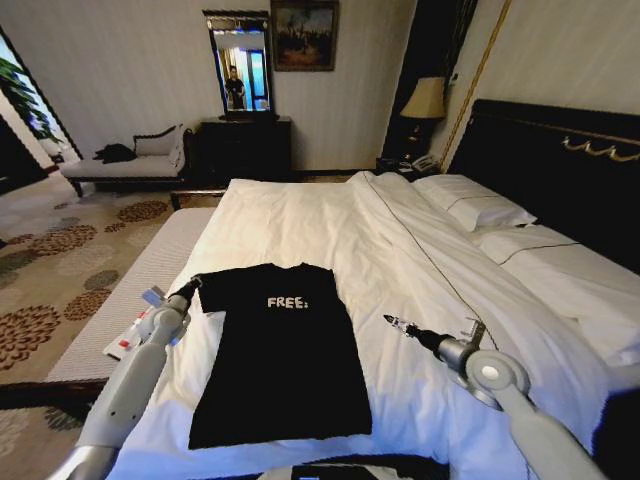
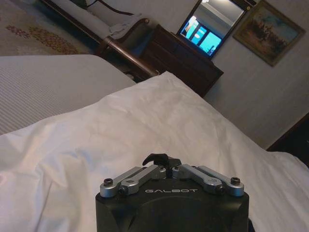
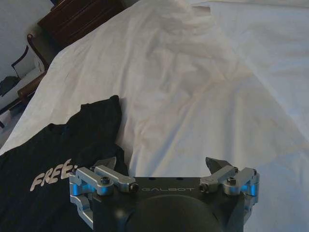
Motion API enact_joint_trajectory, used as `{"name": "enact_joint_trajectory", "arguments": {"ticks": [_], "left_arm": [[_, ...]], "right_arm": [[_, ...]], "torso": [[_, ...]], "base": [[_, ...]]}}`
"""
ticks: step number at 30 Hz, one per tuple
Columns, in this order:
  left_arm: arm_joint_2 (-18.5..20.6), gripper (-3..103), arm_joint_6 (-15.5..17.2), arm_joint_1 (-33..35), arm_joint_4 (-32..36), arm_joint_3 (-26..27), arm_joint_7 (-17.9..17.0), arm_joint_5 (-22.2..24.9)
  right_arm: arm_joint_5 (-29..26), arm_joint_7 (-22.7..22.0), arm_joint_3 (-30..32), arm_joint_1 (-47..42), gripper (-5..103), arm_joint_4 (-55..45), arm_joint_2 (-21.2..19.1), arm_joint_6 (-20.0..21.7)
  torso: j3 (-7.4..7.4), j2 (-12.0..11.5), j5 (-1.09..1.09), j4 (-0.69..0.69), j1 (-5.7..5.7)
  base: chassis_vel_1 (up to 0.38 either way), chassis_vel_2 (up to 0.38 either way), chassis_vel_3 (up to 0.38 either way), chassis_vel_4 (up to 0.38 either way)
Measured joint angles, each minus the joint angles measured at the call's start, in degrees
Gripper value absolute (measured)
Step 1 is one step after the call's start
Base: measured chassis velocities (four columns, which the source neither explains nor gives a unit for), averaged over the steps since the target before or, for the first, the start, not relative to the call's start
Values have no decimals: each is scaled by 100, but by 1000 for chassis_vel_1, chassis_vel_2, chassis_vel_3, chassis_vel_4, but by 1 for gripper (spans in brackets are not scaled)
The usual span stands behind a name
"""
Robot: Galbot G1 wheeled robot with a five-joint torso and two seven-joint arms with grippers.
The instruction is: Fold the clothes on the bed.
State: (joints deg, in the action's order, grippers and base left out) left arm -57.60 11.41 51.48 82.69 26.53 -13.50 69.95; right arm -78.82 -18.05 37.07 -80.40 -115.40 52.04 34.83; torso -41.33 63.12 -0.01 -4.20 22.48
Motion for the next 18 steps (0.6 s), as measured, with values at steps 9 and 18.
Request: {"name": "enact_joint_trajectory", "arguments": {"ticks": [9,18], "left_arm": [[-75,0,-2,19,80,-76,4,-192],[-17,0,77,75,597,-534,-85,-1171]], "right_arm": [[2,33,47,-29,100,-3,-11,-4],[93,148,55,-84,100,28,2,-13]], "torso": [[0,0,0,0,0],[0,0,1,-4,0]], "base": [[0,0,0,0],[0,0,0,0]]}}
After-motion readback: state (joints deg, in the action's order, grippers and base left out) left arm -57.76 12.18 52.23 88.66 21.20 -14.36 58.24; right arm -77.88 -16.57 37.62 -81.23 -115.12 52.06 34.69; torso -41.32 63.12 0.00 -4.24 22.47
